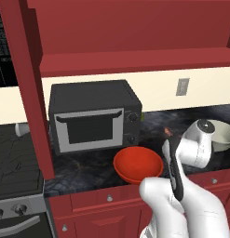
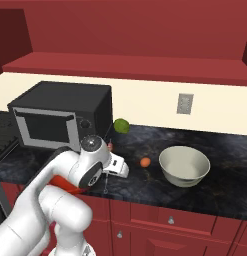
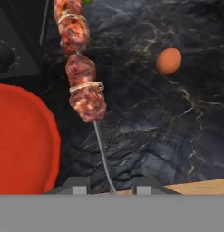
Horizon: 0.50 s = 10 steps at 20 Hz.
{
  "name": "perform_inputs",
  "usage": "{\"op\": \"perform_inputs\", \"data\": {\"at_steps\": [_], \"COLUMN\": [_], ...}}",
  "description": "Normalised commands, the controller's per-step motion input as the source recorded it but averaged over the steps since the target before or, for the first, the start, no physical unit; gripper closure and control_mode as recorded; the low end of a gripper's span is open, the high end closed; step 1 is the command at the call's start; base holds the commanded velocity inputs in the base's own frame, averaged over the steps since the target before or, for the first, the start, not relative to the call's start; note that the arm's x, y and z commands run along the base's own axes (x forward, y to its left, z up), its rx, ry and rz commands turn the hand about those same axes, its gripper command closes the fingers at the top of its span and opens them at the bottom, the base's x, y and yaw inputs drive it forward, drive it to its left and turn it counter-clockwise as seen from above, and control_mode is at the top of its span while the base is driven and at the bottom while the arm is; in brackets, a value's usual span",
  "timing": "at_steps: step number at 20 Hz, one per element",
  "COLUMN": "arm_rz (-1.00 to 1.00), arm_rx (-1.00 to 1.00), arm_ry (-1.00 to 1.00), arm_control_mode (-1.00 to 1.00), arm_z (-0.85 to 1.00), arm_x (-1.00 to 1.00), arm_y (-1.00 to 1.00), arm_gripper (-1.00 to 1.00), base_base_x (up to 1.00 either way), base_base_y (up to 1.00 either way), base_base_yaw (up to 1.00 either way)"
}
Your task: Pick both bowls and place them on the counter. Then place the kebab skewer in one bowl and place the egg in the other bowl.
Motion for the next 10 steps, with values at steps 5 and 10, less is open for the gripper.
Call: {"op": "perform_inputs", "data": {"at_steps": [5, 10], "arm_rz": [0.08, 0.23], "arm_rx": [-0.13, -0.08], "arm_ry": [0.01, 0.07], "arm_control_mode": [-1.0, -1.0], "arm_z": [0.39, 0.36], "arm_x": [-0.5, -0.3], "arm_y": [0.21, 0.26], "arm_gripper": [1.0, 1.0], "base_base_x": [0.0, 0.0], "base_base_y": [0.0, 0.0], "base_base_yaw": [0.0, 0.0]}}
